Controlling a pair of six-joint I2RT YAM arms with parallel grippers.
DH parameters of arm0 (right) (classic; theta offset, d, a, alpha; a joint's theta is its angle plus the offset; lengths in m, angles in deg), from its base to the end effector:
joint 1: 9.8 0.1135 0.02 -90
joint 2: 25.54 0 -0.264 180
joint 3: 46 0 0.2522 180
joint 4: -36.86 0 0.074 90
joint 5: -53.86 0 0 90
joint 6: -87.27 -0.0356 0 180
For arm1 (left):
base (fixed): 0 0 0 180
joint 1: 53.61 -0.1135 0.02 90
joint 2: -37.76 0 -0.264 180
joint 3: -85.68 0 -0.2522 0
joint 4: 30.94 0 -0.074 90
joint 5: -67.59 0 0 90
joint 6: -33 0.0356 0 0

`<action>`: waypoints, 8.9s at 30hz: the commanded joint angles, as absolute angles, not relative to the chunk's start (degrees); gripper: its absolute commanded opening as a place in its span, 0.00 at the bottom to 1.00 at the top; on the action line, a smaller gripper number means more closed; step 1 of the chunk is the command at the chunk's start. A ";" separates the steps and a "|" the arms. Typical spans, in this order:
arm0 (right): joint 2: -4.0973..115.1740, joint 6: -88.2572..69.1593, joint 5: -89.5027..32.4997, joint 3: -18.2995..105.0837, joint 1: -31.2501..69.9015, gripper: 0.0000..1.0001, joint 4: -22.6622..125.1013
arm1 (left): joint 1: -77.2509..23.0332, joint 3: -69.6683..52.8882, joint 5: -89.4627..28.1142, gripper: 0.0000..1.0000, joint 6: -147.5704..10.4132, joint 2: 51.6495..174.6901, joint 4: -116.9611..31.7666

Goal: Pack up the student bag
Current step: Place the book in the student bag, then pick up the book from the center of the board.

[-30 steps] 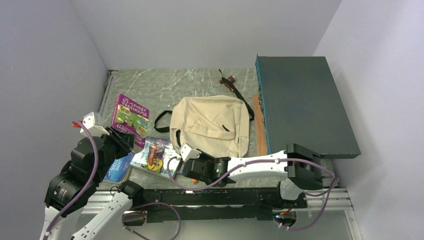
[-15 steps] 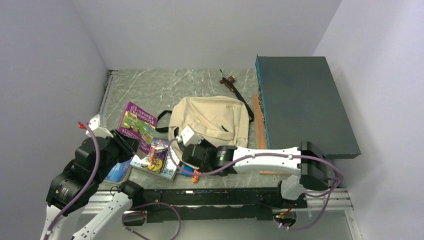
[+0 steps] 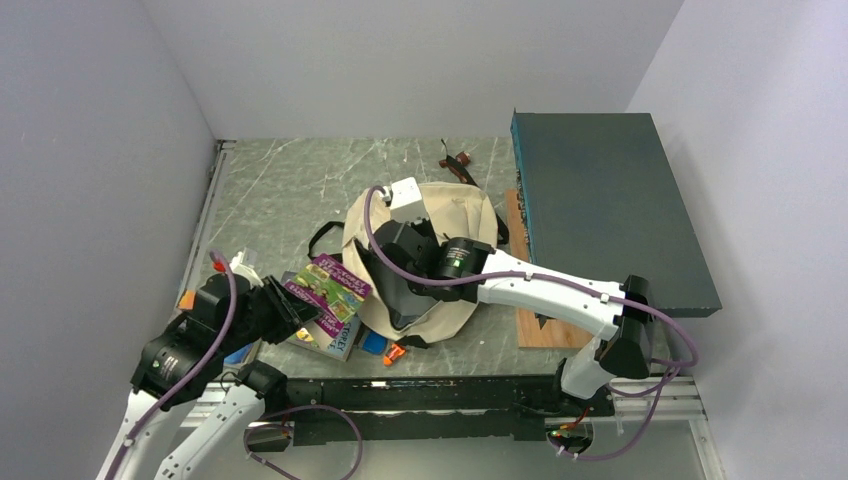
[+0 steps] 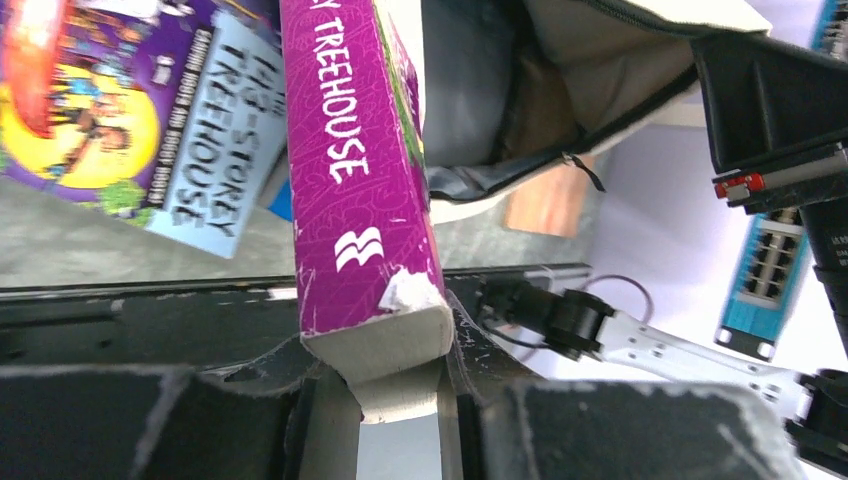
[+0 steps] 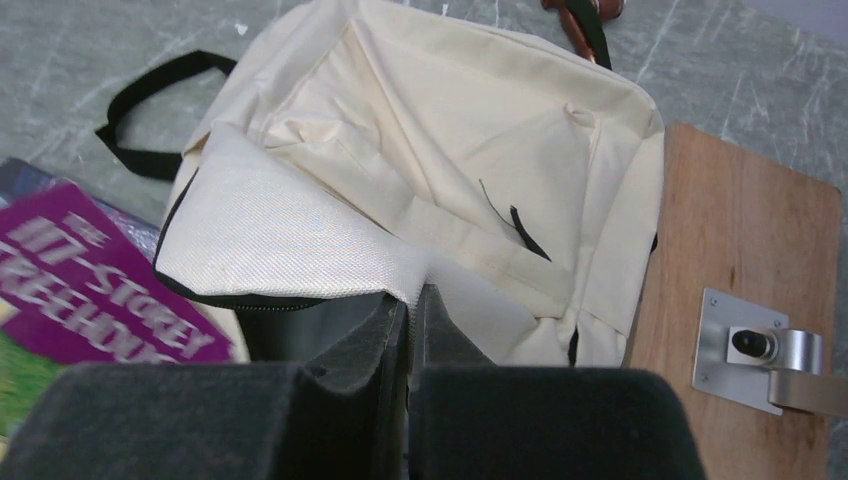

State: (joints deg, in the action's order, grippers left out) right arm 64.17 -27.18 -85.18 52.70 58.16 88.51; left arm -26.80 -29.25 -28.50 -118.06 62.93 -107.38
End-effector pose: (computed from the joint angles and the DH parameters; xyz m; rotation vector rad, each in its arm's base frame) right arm 0.1523 0.3045 0.3509 -0.3683 1.9974 0.0014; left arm 0.0540 -0.0315 0.3224 -0.6395 2.2920 -0.9223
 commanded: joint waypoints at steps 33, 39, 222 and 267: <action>64.08 -29.14 -83.27 61.27 57.03 0.00 82.43 | -26.60 -37.52 -39.96 0.00 -139.38 69.10 -74.98; 64.03 -30.11 -81.48 62.16 57.00 0.00 81.69 | -24.05 -50.98 -33.07 0.00 -145.89 66.93 -55.17; 70.76 29.24 -60.60 21.95 83.28 0.98 23.59 | -14.29 -8.70 24.54 1.00 -123.92 68.81 -129.12; 80.68 14.78 -71.82 32.23 78.81 0.00 28.18 | -14.23 -6.00 19.82 0.98 -111.57 68.17 -118.19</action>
State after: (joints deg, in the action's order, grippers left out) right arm 89.30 24.55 -74.47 32.40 80.54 26.88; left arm -14.12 -8.94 21.57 -115.06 66.69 -122.74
